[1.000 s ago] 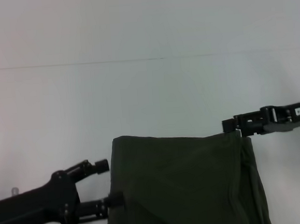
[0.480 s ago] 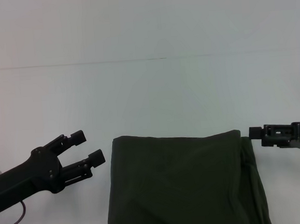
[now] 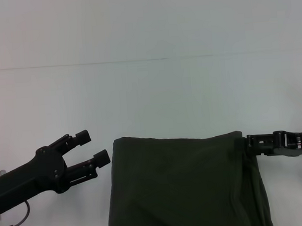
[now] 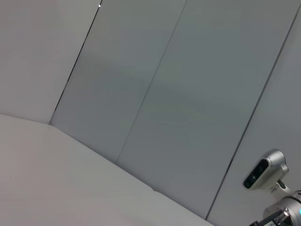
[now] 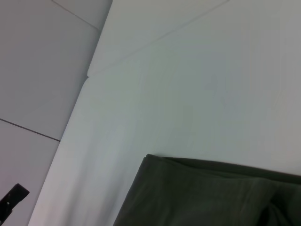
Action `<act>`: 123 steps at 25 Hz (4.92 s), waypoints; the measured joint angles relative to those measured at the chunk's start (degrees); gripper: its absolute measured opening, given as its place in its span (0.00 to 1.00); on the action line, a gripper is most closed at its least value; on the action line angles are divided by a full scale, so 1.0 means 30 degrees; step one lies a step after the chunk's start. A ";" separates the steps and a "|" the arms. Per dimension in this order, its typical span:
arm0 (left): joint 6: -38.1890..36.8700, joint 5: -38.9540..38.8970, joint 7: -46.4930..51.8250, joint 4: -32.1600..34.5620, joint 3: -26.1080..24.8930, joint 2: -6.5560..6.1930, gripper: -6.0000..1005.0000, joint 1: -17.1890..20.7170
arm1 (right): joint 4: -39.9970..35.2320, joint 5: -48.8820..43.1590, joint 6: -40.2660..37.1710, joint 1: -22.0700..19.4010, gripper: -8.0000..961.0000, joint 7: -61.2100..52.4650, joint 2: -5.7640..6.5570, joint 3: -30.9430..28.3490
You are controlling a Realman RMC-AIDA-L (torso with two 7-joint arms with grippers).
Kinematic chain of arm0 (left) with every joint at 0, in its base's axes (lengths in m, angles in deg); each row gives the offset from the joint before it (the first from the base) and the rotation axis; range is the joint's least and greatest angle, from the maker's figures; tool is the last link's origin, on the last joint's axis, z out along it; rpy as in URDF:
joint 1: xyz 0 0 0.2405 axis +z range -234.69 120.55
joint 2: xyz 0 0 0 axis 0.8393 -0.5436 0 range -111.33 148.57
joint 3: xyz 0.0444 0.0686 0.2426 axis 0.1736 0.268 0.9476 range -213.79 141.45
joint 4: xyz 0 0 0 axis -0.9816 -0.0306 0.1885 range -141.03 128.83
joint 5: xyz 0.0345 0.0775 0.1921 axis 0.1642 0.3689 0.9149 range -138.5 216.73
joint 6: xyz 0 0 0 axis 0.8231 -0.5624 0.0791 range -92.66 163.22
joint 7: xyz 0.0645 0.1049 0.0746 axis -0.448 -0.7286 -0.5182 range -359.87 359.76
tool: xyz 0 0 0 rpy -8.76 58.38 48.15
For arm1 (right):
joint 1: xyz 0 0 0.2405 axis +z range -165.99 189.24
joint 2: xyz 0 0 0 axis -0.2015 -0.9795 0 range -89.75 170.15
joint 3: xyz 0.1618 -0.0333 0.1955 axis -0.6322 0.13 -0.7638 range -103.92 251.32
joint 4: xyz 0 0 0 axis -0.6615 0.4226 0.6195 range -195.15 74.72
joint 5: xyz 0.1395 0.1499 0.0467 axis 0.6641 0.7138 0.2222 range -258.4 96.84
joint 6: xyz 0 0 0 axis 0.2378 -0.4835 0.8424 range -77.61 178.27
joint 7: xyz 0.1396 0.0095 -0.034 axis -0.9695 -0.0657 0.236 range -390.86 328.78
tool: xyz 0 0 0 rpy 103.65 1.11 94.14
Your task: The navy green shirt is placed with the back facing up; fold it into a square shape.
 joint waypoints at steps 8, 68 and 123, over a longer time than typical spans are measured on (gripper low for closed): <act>0.0020 0.0001 -0.0011 0.0001 0.0014 0.0047 0.95 -0.0015 | 0.0151 0.0045 0.0543 0.0172 0.92 -0.0008 -0.0143 0.0564; -0.0161 -0.0004 -0.0051 -0.0043 0.0326 0.0248 0.95 -0.0137 | -0.0042 0.0037 0.1574 0.0103 0.01 -0.0044 0.0004 0.0995; 0.2278 -0.2258 0.0414 -0.1328 0.0167 0.0490 0.95 -0.0913 | 0.2396 -0.1434 -0.2534 -0.0927 0.70 0.2960 -0.0043 0.0932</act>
